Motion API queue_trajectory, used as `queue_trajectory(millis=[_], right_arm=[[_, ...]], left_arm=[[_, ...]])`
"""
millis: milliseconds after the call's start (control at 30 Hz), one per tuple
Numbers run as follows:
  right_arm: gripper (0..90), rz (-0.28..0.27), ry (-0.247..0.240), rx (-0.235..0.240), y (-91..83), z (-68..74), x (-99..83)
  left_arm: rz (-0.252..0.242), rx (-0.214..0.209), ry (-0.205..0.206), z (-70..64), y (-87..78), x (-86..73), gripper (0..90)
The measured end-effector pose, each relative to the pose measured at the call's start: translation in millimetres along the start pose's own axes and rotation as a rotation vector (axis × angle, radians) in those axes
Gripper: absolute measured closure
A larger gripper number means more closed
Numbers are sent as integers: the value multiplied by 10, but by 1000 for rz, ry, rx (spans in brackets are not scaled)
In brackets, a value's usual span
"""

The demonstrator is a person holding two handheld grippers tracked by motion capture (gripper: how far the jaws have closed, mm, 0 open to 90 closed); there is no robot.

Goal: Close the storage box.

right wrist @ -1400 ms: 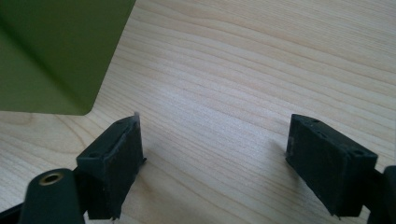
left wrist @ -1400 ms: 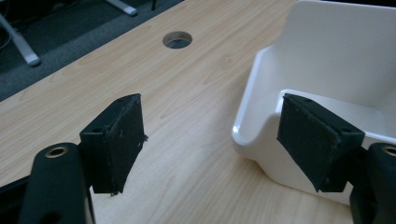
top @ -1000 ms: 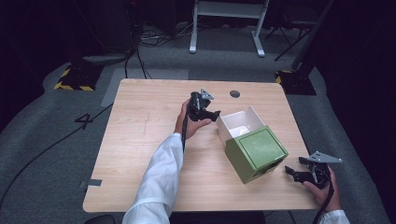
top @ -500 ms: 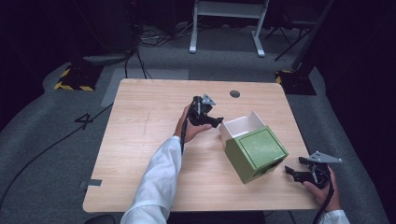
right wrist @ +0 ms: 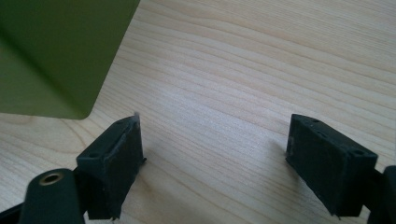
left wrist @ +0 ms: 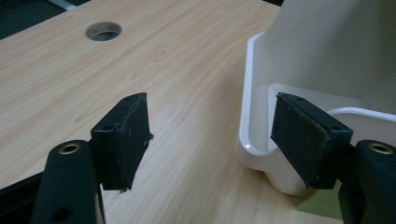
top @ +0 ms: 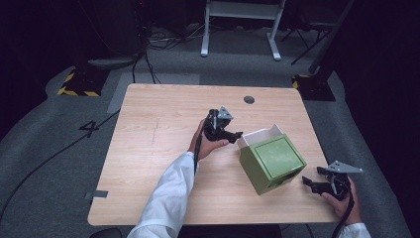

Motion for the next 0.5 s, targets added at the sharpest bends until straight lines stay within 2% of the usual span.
queue_trajectory(millis=[267, 367, 500], right_arm=[[186, 0, 1, 0, 0, -1, 0], [185, 1, 2, 0, 1, -1, 0], [182, 2, 2, -2, 1, -3, -1]], left_arm=[[1, -24, 28, -137, -25, -27, 269], [10, -7, 57, -168, -23, -52, 275], [6, -33, 64, -220, -5, -63, 288]])
Point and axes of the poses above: each handheld gripper's, and its own axes: y roughly forward along the jaws, x roughly out of its top, z roughly to its left, the point moved 9 cm from there along y, roughly forward along the jaws
